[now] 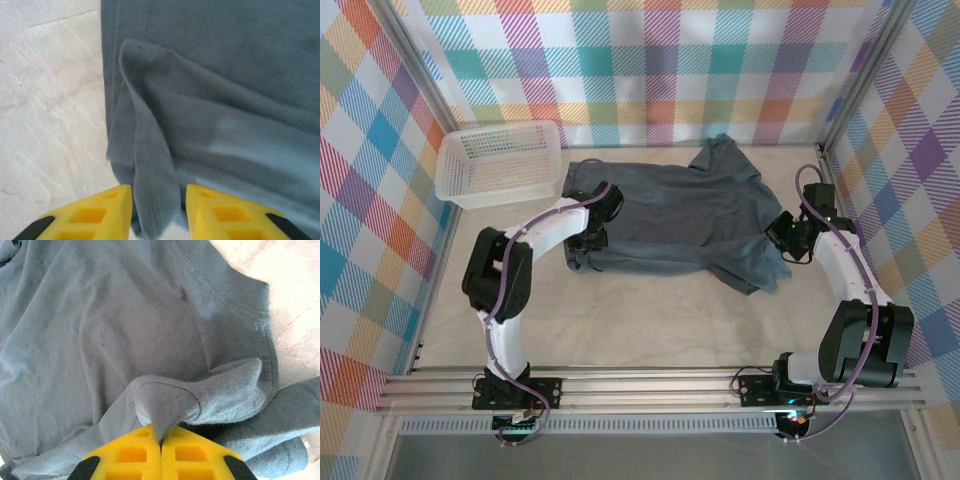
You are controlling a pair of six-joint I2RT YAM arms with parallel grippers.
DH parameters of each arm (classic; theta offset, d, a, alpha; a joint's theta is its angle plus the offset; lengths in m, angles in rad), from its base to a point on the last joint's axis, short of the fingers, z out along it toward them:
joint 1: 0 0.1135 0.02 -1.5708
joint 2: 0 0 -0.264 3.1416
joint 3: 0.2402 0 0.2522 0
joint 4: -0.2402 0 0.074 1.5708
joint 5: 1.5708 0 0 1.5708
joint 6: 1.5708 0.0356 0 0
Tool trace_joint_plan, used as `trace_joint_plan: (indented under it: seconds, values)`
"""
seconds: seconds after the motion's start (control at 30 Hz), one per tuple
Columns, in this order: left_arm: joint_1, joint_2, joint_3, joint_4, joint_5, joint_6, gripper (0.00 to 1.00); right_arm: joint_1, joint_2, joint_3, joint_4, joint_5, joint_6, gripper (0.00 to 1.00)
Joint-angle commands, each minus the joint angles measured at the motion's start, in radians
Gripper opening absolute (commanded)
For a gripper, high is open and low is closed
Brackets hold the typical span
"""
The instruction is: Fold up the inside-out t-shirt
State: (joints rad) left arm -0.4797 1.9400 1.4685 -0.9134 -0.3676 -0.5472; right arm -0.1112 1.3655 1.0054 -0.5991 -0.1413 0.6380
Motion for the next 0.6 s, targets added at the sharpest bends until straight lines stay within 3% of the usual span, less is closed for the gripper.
trace_joint_plan:
  seconds: [0.0,0.17,0.43,0.5,0.57]
  values:
    - [0.029,0.042,0.045,-0.013,-0.060,0.003,0.39,-0.003,-0.015,0.025,-0.012,-0.013,-0.029,0.00]
    - [0.066,0.104,0.061,0.041,0.013,0.036,0.42,-0.004,-0.015,0.023,-0.017,-0.013,-0.035,0.00]
    - [0.086,0.083,0.033,0.054,0.030,0.047,0.10,-0.004,-0.015,0.029,-0.029,-0.001,-0.028,0.01]
    - [0.093,0.070,0.013,0.057,0.030,0.046,0.00,-0.004,-0.016,0.027,-0.034,0.005,-0.018,0.12]
    - [0.098,0.052,-0.001,0.059,0.032,0.044,0.00,-0.004,-0.016,0.029,-0.042,0.003,-0.017,0.37]
